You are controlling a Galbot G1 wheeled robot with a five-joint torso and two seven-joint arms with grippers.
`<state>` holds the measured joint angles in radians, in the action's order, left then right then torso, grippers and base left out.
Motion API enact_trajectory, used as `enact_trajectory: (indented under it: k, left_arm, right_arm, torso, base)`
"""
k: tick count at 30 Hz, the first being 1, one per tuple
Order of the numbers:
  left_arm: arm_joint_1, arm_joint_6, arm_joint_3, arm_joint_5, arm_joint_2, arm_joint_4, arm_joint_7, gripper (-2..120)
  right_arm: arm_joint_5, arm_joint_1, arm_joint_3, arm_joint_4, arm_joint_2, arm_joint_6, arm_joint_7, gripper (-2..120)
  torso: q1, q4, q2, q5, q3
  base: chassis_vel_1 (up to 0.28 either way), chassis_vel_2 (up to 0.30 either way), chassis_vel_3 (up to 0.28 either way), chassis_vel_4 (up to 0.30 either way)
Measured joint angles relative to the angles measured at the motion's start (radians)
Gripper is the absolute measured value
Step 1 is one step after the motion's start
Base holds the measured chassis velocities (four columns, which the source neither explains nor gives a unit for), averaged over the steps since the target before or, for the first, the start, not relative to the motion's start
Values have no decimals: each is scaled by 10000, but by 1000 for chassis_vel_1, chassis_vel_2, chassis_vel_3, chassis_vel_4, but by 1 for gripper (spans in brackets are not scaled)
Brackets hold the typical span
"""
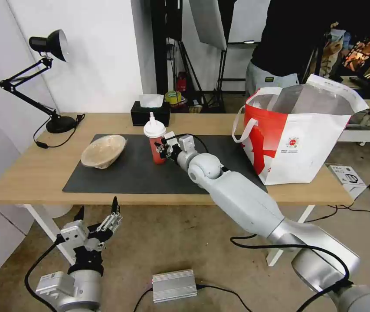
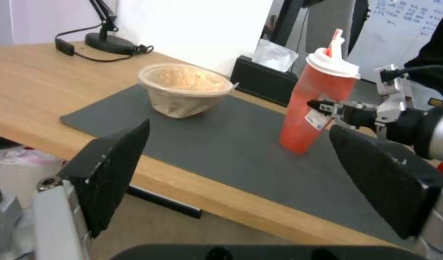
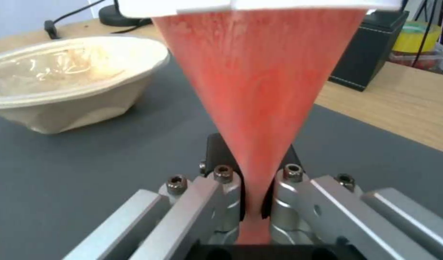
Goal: Pick up the trash from the table and place it into the takeout bag.
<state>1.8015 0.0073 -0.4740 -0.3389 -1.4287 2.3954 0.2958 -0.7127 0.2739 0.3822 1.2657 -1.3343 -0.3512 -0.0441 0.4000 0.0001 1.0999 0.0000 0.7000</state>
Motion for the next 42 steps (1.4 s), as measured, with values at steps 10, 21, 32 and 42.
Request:
enact_trajectory:
  k: [10,21,32,42]
  left_arm:
    - [0,12,46,37,-23,-5,6,100]
    - [-2,37,59,48,35,26,11,100]
    - [26,52,69,55,-4,75,11,100]
    - [8,58,194,186,-148,70,0,100]
  right_arm:
    - [-734,146,-499,1999,944,-372,-325,3]
    - [-1394,301,-674,3968,2056,-830,-713,3]
    - [-2101,208,-1095,5319,2698,-1092,-1263,3]
    - [-2329,-43,-1423,5618,2991,-1470,-1631,3]
  torso:
    - [0,0,0,1,0]
    - [0,-1,0,0,0]
    - [0,-2,1,0,-1]
    - [0,-1,1,1,-1]
  base:
    - [0,0,0,0]
    - [0,0,0,0]
    - [0,0,0,0]
    - [0,0,0,0]
